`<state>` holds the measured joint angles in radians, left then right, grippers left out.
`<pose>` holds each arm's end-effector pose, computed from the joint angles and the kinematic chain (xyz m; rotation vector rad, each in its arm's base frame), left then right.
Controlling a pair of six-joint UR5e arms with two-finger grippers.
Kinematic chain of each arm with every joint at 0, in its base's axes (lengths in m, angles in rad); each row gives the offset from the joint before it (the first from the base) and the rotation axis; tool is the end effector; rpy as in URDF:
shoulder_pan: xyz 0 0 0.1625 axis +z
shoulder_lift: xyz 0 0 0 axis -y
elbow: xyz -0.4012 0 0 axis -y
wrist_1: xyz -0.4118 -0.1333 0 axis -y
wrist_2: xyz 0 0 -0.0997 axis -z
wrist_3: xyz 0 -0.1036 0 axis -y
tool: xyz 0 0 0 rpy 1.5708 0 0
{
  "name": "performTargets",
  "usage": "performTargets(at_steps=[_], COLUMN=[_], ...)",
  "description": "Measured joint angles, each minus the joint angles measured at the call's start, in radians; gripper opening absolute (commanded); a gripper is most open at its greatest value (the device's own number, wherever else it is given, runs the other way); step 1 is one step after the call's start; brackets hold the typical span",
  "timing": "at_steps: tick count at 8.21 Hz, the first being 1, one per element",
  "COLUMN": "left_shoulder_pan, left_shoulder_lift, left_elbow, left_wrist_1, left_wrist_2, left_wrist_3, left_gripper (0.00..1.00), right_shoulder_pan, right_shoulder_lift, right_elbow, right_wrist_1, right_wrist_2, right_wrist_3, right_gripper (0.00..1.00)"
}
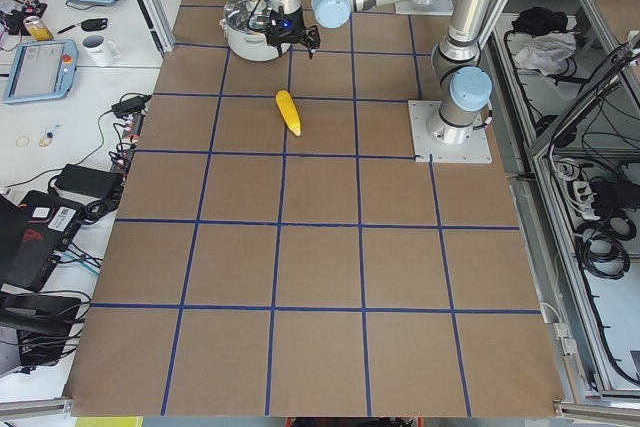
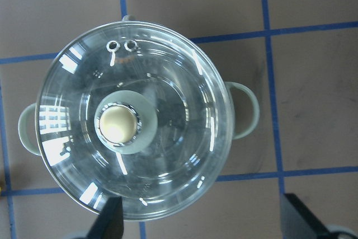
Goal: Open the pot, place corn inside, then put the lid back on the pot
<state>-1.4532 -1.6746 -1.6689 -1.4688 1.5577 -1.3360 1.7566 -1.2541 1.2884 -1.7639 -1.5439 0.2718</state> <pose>-0.0711 -0.5460 0.3659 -2.0554 2.3101 0.1384 0.2541 -0.6150 0.4431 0.1287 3.0683 -0.2286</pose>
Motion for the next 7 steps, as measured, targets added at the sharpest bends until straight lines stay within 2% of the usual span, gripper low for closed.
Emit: performTargets(at_steps=[2, 5, 7], left_shoulder_pan=[0.042, 0.051, 0.051], left_shoulder_lift=[-0.045, -0.184, -0.215], left_elbow=[-0.005, -0.013, -0.052], left_wrist_1=[0.029, 0.150, 0.172], left_wrist_2=[-0.002, -0.005, 0.001], left_wrist_3=[-0.154, -0.372, -0.396], left_gripper=[1.00, 1.00, 0.97], right_shoulder_pan=[0.074, 0.125, 0.127], right_shoulder_lift=[0.092, 0.185, 0.211], right_elbow=[-0.015, 0.001, 0.016], right_wrist_1=[-0.102, -0.246, -0.285], right_wrist_2=[-0.010, -0.045, -0.083], right_wrist_3=[0.069, 0.078, 0.080], right_gripper=[1.00, 0.99, 0.84])
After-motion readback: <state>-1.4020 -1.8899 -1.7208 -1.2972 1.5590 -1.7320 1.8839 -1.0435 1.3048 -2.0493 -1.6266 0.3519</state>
